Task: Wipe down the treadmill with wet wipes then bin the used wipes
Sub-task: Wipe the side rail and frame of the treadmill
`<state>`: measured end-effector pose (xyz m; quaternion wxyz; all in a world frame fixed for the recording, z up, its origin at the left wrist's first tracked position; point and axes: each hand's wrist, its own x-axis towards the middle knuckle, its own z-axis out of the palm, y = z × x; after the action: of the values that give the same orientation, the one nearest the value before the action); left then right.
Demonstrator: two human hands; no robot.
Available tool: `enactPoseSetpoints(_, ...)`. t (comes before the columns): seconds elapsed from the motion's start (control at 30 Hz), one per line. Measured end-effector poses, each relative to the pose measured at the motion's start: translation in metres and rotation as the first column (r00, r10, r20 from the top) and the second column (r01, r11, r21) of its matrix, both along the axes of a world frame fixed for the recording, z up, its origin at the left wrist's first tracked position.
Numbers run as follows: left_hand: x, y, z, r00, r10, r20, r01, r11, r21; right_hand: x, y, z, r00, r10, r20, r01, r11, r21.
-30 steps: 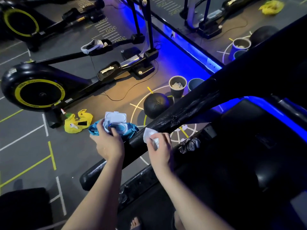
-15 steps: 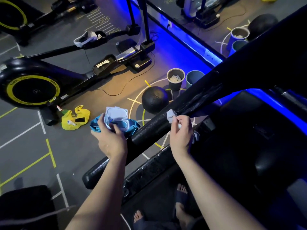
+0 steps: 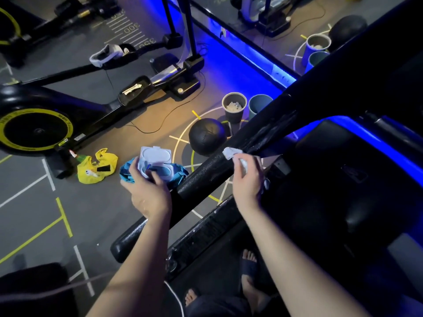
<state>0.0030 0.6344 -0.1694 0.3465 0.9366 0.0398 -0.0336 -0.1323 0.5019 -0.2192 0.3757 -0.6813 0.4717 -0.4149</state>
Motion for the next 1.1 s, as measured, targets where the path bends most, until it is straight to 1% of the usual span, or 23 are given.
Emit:
enactPoseSetpoints(0.1,0.0,0.001,-0.001,1.0,-0.002,0.008,0.002,1.0,0.006,-0.008,-0.025,-0.007,0.994,-0.101,0.029,0.095,0.983,0.154)
enactPoseSetpoints(0.17,0.0,0.001,-0.001,1.0,0.003,0.006,-0.003,1.0,0.002,-0.014,-0.033,-0.014,0.993,-0.112,0.03,0.102,0.965,0.242)
enactPoseSetpoints(0.27,0.0,0.0,-0.001,1.0,-0.003,0.019,0.003,1.0,-0.015,-0.024,-0.025,-0.016,0.995,-0.098,0.026,0.089,0.968,0.234)
enactPoseSetpoints(0.37,-0.002,0.0,-0.001,0.999,0.011,0.037,-0.009,0.999,-0.053,-0.028,-0.012,-0.007,0.986,-0.115,0.122,0.078,0.959,0.271)
enactPoseSetpoints(0.43,-0.003,0.0,0.001,0.999,0.022,0.043,-0.018,0.995,-0.095,-0.025,-0.007,0.003,0.982,-0.083,0.168,0.036,0.964,0.265)
enactPoseSetpoints(0.5,-0.005,0.001,0.003,0.998,0.03,0.05,-0.023,0.99,-0.139,-0.021,-0.005,0.008,0.989,-0.012,0.148,-0.029,0.962,0.27)
enactPoseSetpoints(0.6,-0.005,0.0,0.004,0.996,0.042,0.076,-0.027,0.982,-0.19,-0.012,-0.001,0.008,0.987,0.109,0.121,-0.145,0.927,0.347)
enactPoseSetpoints(0.7,-0.006,0.0,0.005,0.994,0.049,0.097,-0.026,0.973,-0.23,-0.012,0.001,0.011,0.984,0.128,0.124,-0.169,0.889,0.426)
enactPoseSetpoints(0.77,-0.004,0.002,0.004,0.993,0.055,0.103,-0.026,0.965,-0.26,-0.014,0.004,0.014,0.976,0.14,0.165,-0.199,0.88,0.432)
enactPoseSetpoints(0.83,-0.001,0.005,0.002,0.993,0.047,0.105,-0.013,0.954,-0.3,-0.014,0.012,0.015,0.962,0.188,0.197,-0.259,0.854,0.451)
enactPoseSetpoints(0.93,0.006,0.009,-0.001,0.991,0.06,0.121,-0.013,0.932,-0.361,-0.009,0.03,0.013,0.944,0.3,0.138,-0.33,0.839,0.432)
enactPoseSetpoints(1.0,0.007,0.005,0.002,0.987,0.071,0.143,-0.01,0.921,-0.39,-0.005,0.034,0.012,0.944,0.312,0.105,-0.328,0.862,0.388)
enactPoseSetpoints(1.1,0.005,-0.013,0.01,0.983,0.057,0.172,0.025,0.897,-0.44,-0.002,0.017,0.011,0.971,0.234,0.051,-0.238,0.918,0.319)
